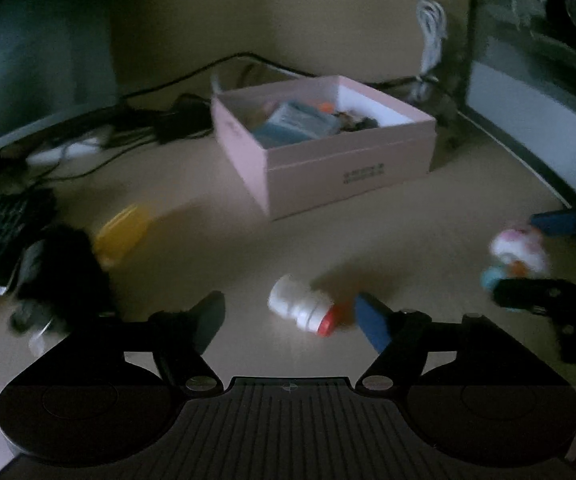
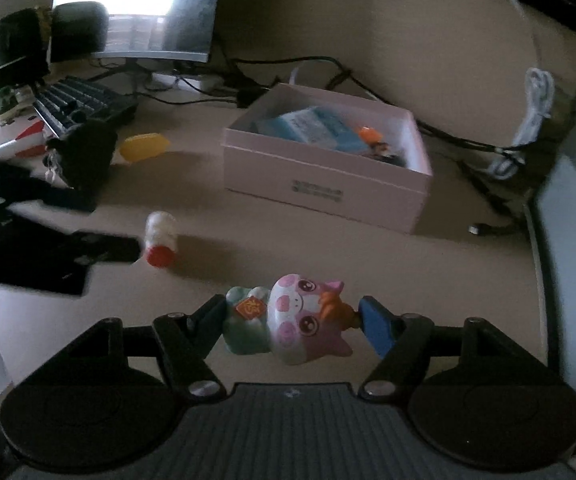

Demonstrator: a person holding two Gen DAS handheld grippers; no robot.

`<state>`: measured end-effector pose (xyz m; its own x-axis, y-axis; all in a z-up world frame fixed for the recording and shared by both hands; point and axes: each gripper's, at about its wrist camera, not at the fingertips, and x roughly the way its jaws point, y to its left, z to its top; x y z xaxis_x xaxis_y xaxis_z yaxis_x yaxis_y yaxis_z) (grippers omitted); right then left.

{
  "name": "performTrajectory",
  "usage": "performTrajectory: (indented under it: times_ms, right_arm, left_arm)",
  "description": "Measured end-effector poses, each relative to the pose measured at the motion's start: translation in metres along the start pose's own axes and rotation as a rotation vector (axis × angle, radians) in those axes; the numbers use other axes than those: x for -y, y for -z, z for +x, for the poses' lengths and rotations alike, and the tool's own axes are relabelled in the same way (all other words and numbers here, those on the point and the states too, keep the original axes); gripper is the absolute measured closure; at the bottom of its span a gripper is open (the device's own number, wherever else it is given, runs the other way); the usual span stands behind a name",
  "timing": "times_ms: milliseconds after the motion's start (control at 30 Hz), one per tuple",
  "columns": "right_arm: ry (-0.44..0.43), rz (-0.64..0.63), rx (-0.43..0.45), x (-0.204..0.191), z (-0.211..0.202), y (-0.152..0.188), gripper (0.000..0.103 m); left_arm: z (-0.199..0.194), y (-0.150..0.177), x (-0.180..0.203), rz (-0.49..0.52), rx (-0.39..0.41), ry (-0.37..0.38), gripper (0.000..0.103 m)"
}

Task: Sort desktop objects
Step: 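Close the right gripper on the pig figurine and lift it, then grasp the white red-capped bottle with the left while the right holds the pig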

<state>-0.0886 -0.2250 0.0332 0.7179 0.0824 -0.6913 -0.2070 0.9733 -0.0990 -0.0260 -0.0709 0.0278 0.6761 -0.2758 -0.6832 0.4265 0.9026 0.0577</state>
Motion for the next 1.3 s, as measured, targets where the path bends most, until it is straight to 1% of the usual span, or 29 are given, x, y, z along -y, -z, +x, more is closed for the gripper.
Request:
performTrajectory:
  times_ms: [100,200,300,567,633,733,967,1033,1067,1133,1167,1200,1267,1300]
  right_arm:
    - [0.021,0.01,-0.014,0.01,-0.008,0.01,0.031]
    - [0.037,0.034,-0.026,0.019,-0.011,0.018,0.031]
    - [0.048,0.042,-0.022,0.025,-0.015,0.023,0.031]
    - [0.045,0.029,-0.02,0.033,-0.01,0.028,0.031]
    - [0.036,0.024,-0.024,0.033,-0.006,0.028,0.031]
    - [0.019,0.003,-0.028,0.031,-0.001,0.028,0.031]
    - [0.003,-0.058,-0.027,0.024,0.008,0.032,0.03]
    - [-0.004,-0.057,-0.027,0.025,0.009,0.032,0.03]
    - [-0.006,-0.055,-0.028,0.026,0.009,0.032,0.03]
    - [-0.009,-0.047,-0.035,0.027,0.01,0.033,0.027]
    - [-0.007,-0.043,-0.037,0.028,0.01,0.034,0.023]
    - [-0.006,-0.04,-0.036,0.028,0.01,0.034,0.02]
    - [-0.008,-0.04,-0.034,0.029,0.008,0.036,0.019]
    - [-0.01,-0.039,-0.033,0.03,0.008,0.036,0.019]
  left_arm:
    - [0.015,-0.006,0.001,0.006,-0.024,0.017,0.025]
    - [0.023,-0.007,0.004,0.007,-0.038,0.061,0.026]
    - [0.028,-0.006,0.007,-0.003,-0.053,0.087,0.026]
    - [0.012,0.009,0.021,-0.056,-0.062,0.112,0.024]
    - [0.01,0.014,0.023,-0.075,-0.069,0.109,0.024]
    - [0.006,0.018,0.027,-0.083,-0.064,0.081,0.023]
    - [0.009,0.012,0.025,-0.15,-0.072,0.03,0.024]
    - [0.012,0.008,0.024,-0.155,-0.069,0.01,0.026]
    - [0.014,0.005,0.024,-0.156,-0.068,0.001,0.029]
    - [0.016,0.001,0.026,-0.152,-0.067,-0.01,0.034]
    - [0.017,0.0,0.028,-0.146,-0.068,-0.014,0.038]
    - [0.017,-0.002,0.029,-0.139,-0.07,-0.02,0.04]
    - [0.016,-0.002,0.033,-0.123,-0.079,-0.036,0.042]
    - [0.016,-0.002,0.034,-0.12,-0.083,-0.038,0.046]
